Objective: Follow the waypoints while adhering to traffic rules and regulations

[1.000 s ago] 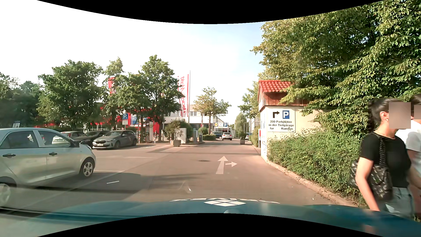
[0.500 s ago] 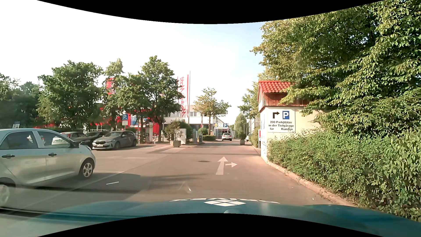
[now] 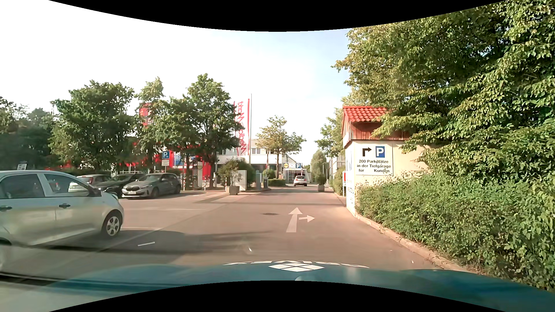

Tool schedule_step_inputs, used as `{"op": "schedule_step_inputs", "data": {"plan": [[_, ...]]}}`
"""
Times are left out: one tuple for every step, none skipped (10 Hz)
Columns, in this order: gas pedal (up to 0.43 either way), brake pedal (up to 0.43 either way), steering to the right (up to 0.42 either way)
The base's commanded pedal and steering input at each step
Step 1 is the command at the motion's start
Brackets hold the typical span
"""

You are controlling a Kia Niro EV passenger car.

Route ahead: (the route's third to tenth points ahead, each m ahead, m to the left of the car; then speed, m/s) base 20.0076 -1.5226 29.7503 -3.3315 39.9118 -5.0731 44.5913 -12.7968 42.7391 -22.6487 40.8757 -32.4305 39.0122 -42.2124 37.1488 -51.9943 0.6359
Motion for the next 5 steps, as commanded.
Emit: {"op": "schedule_step_inputs", "data": {"plan": [[0.24,0.0,-0.166],[0.24,0.0,-0.155],[0.26,0.0,-0.153],[0.268,0.0,-0.15],[0.287,0.0,-0.144]]}}
